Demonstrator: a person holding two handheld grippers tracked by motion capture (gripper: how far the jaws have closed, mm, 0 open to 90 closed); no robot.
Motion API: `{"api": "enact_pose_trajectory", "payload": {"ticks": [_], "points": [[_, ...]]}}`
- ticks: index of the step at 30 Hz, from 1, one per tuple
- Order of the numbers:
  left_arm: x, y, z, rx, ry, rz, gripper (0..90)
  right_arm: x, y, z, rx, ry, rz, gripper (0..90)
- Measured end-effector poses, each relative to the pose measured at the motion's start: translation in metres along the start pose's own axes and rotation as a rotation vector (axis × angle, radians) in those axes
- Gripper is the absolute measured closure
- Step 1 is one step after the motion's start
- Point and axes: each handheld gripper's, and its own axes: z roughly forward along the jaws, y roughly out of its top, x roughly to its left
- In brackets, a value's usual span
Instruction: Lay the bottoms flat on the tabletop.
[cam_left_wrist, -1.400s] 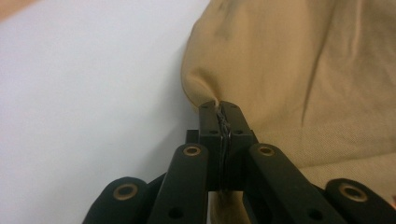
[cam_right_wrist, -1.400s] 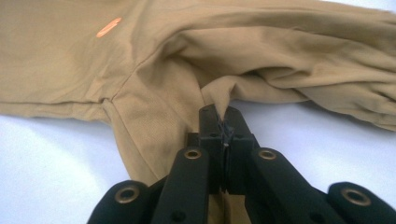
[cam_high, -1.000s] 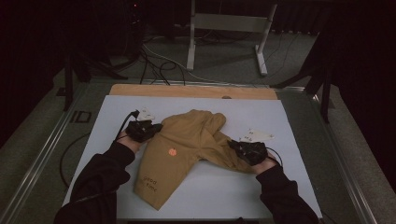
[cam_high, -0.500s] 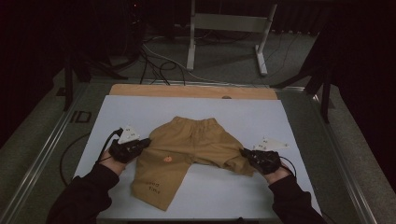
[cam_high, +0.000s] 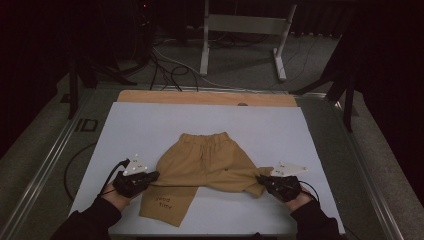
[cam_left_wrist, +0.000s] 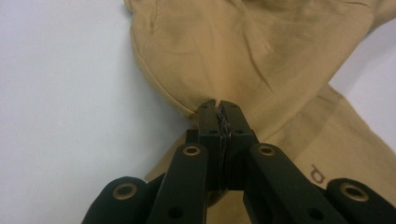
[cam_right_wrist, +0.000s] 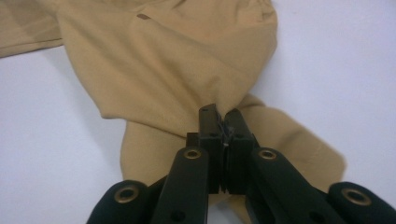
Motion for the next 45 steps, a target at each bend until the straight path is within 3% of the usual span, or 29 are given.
{"api": "enact_pose_trajectory", "payload": {"ticks": [3,6,9,10,11,12,13,16,17,18,19,21,25,32,36,37,40,41,42,44,45], "points": [[0.004,-0.001,0.003,0.038,-0.013,-0.007,88.6,0.006,-0.001,-0.002,-0.004,0.019,-0.006,88.3],[0.005,0.000,0.003,0.040,-0.028,-0.007,86.1,0.007,-0.001,-0.003,-0.012,0.025,-0.002,87.4],[0.010,0.005,0.000,0.000,-0.060,-0.028,59.5,0.005,0.001,-0.006,-0.047,0.029,0.030,69.8],[0.010,0.005,0.000,0.000,-0.060,-0.028,54.0,0.005,0.001,-0.006,-0.047,0.029,0.030,69.8],[0.013,0.009,-0.002,-0.015,-0.073,-0.038,44.8,0.003,0.005,-0.008,-0.070,0.027,0.028,54.4],[0.013,0.009,-0.002,-0.015,-0.073,-0.038,40.1,0.003,0.005,-0.008,-0.070,0.027,0.028,54.4],[0.016,0.014,-0.003,-0.033,-0.074,-0.043,38.2,0.001,0.009,-0.009,-0.101,0.050,0.055,45.4],[0.019,0.020,-0.002,-0.047,-0.075,-0.049,31.3,-0.001,0.014,-0.010,-0.126,0.043,0.059,39.8],[0.021,0.026,-0.002,-0.055,-0.088,-0.049,29.6,-0.005,0.020,-0.009,-0.151,0.058,0.080,29.9],[0.021,0.026,-0.002,-0.055,-0.088,-0.049,27.2,-0.005,0.020,-0.009,-0.151,0.058,0.080,29.9],[0.023,0.033,0.000,-0.057,-0.088,-0.055,24.9,-0.009,0.025,-0.007,-0.164,0.090,0.076,21.4],[0.024,0.036,0.001,-0.058,-0.086,-0.055,21.6,-0.013,0.030,-0.003,-0.172,0.093,0.086,16.6],[0.028,0.046,0.008,-0.056,-0.097,-0.051,19.3,-0.019,0.040,0.007,-0.180,0.096,0.092,13.3],[0.032,0.056,0.020,-0.046,-0.080,-0.048,19.3,-0.030,0.057,0.025,-0.221,0.092,0.095,13.2],[0.037,0.061,0.029,-0.028,-0.068,-0.046,19.3,-0.035,0.068,0.035,-0.170,0.089,0.084,13.6],[0.041,0.063,0.034,-0.017,-0.055,-0.047,19.3,-0.038,0.074,0.041,-0.145,0.064,0.071,13.3],[0.046,0.064,0.040,-0.009,-0.043,-0.056,19.4,-0.040,0.078,0.048,-0.130,0.057,0.072,13.1],[0.050,0.065,0.047,0.001,-0.029,-0.070,19.3,-0.044,0.083,0.056,-0.094,0.067,0.085,14.4],[0.050,0.065,0.047,0.001,-0.029,-0.070,19.4,-0.044,0.083,0.056,-0.094,0.067,0.085,14.4],[0.054,0.064,0.054,0.019,-0.019,-0.077,19.6,-0.047,0.086,0.065,-0.078,0.049,0.098,16.5],[0.057,0.064,0.061,0.034,-0.014,-0.094,19.6,-0.048,0.089,0.073,-0.056,0.027,0.095,22.0]]}}
